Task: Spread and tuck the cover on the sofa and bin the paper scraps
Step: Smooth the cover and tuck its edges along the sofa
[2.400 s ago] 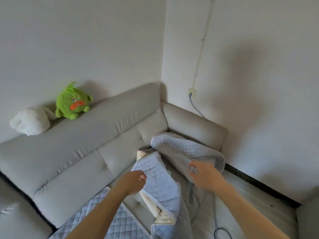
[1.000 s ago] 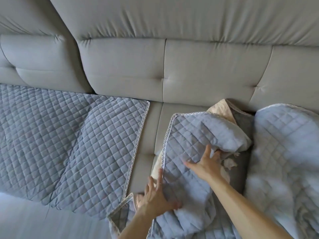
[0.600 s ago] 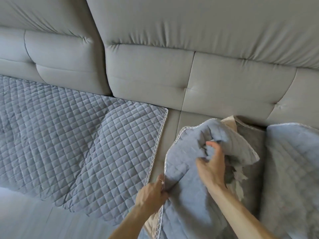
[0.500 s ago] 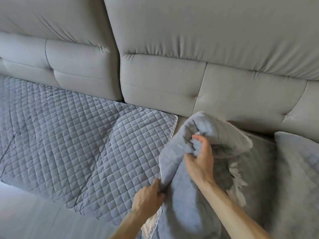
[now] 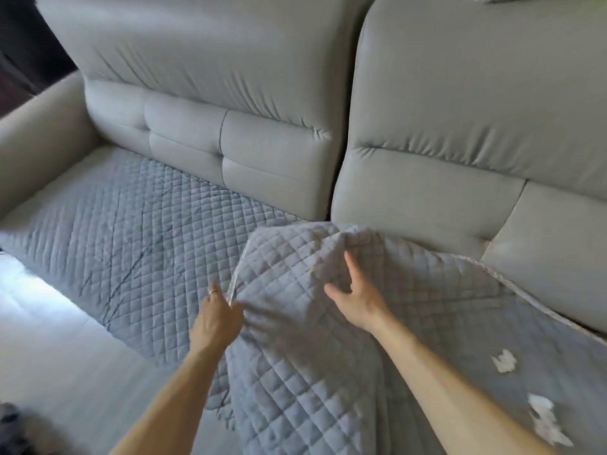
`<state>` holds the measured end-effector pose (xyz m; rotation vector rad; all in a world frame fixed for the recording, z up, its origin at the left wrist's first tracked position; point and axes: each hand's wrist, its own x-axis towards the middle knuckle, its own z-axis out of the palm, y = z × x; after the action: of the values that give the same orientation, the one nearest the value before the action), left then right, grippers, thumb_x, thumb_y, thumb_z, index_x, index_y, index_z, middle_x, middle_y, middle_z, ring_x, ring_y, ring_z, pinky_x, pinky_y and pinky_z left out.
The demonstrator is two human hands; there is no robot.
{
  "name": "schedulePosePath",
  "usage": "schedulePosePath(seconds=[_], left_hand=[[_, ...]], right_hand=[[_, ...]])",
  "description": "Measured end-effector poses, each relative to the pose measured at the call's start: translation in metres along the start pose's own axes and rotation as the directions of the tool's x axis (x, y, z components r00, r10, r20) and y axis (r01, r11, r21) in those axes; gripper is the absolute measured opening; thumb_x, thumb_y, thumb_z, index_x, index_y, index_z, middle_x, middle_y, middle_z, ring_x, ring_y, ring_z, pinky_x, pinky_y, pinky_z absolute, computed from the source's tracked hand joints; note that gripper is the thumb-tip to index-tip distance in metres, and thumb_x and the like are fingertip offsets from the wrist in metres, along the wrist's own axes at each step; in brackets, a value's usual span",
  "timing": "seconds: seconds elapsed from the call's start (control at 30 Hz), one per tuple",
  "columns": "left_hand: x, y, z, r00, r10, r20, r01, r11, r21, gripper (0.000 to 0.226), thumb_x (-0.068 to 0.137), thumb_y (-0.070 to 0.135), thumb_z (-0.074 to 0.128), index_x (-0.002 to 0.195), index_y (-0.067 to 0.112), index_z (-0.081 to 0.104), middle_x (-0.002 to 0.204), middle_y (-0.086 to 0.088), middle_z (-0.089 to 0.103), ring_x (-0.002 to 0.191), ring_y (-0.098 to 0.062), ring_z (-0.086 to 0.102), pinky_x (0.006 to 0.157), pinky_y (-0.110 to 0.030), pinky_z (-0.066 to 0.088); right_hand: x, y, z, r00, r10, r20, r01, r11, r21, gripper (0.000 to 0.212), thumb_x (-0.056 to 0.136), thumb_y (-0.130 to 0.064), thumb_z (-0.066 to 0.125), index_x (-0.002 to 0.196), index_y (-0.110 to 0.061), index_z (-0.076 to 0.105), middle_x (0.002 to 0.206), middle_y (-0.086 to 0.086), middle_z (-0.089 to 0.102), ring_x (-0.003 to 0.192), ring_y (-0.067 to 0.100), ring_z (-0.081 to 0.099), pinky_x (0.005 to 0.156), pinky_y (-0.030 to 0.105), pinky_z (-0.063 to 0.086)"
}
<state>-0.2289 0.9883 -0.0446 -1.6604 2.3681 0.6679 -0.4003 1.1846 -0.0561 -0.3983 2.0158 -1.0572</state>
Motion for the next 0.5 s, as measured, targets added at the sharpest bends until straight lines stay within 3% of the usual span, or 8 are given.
schedulePosePath(seconds=[0.07,0.23,0.5], left_hand=[[0.006,-0.015,0.006,0.996,0.048,0.081,-0.049,0.999,0.010,0.068,0.097,0.032,0.049,0.155,0.018,0.015,0.153,-0.012,0.035,0.130,-0.036,0.046,0.097,-0.047,0.043],[-0.014,-0.025,0.042,0.951,0.216,0.222,-0.236,0.969,0.067,0.067,0.097,0.033,0.050,0.155,0.020,0.018,0.155,-0.006,0.031,0.137,-0.026,0.039,0.105,-0.039,0.039],[-0.094,0.072,0.126,0.743,0.506,0.437,-0.569,0.822,0.016,0.066,0.096,0.028,0.046,0.155,0.023,0.016,0.156,0.001,0.028,0.141,-0.021,0.032,0.108,-0.035,0.038]], right_hand=[[-0.003,0.011,0.011,0.999,0.022,0.040,-0.021,0.999,-0.032,0.079,0.091,-0.049,0.058,0.155,-0.038,0.012,0.160,-0.001,0.028,0.144,0.018,0.032,0.114,0.032,0.030],[-0.033,0.057,0.025,0.990,0.118,0.075,-0.108,0.986,-0.124,0.073,0.094,-0.050,0.053,0.155,-0.031,0.017,0.159,-0.003,0.028,0.144,0.016,0.031,0.109,0.029,0.030],[-0.122,0.155,-0.040,0.957,0.235,-0.171,-0.261,0.954,-0.151,0.066,0.093,-0.046,0.058,0.149,-0.021,0.033,0.151,-0.004,0.043,0.138,0.013,0.041,0.105,0.023,0.032]])
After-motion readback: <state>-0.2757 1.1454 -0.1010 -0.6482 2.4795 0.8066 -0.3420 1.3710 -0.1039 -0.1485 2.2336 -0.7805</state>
